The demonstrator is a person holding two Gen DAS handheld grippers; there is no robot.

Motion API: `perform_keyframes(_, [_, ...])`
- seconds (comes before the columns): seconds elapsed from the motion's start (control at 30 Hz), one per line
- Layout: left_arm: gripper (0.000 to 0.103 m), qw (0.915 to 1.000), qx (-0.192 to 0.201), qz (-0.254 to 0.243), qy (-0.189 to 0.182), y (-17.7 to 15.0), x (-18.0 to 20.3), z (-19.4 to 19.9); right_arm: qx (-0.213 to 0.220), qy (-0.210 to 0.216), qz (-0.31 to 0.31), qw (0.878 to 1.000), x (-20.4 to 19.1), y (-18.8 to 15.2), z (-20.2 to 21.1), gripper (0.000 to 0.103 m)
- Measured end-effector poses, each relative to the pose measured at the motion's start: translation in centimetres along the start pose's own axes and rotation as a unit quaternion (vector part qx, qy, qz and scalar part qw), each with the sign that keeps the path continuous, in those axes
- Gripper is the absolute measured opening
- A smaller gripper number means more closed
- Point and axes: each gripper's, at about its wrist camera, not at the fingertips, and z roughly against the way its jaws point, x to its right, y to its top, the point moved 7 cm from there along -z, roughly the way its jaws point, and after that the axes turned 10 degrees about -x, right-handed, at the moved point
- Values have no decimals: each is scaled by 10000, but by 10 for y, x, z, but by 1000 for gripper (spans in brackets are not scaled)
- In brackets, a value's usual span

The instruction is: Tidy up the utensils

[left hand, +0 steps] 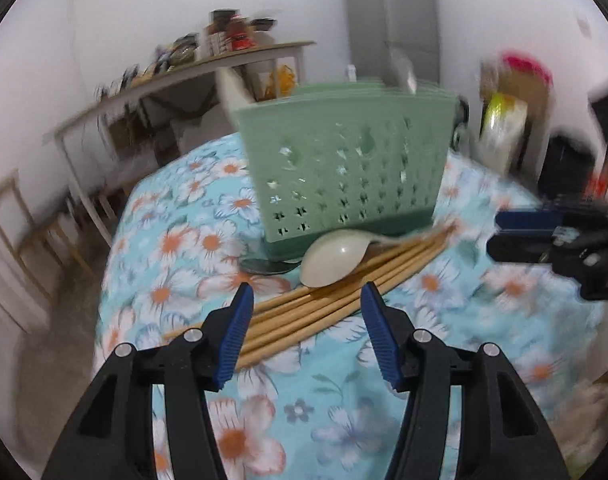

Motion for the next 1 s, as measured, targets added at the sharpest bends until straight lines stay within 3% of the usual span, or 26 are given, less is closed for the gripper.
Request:
perform_keyframes(0.17, [54, 9936, -76, -891, 697, 4, 19, -30, -140, 73, -127, 9998, 4, -3, -14, 48])
perform_keyframes(0.37, [49, 9847, -77, -1306, 1153, 5, 30, -46, -186, 127, -268, 9994, 12, -7, -21, 48])
perform_keyframes(0.77, [24, 9854, 10, -1232, 1178, 21, 21, -42, -190, 313, -465, 9982, 22, -10, -26, 48])
perform_keyframes(1.0, [21, 9860, -266, -1266, 1051, 24, 21, -56, -175, 402, -514, 9977, 24, -10, -28, 48])
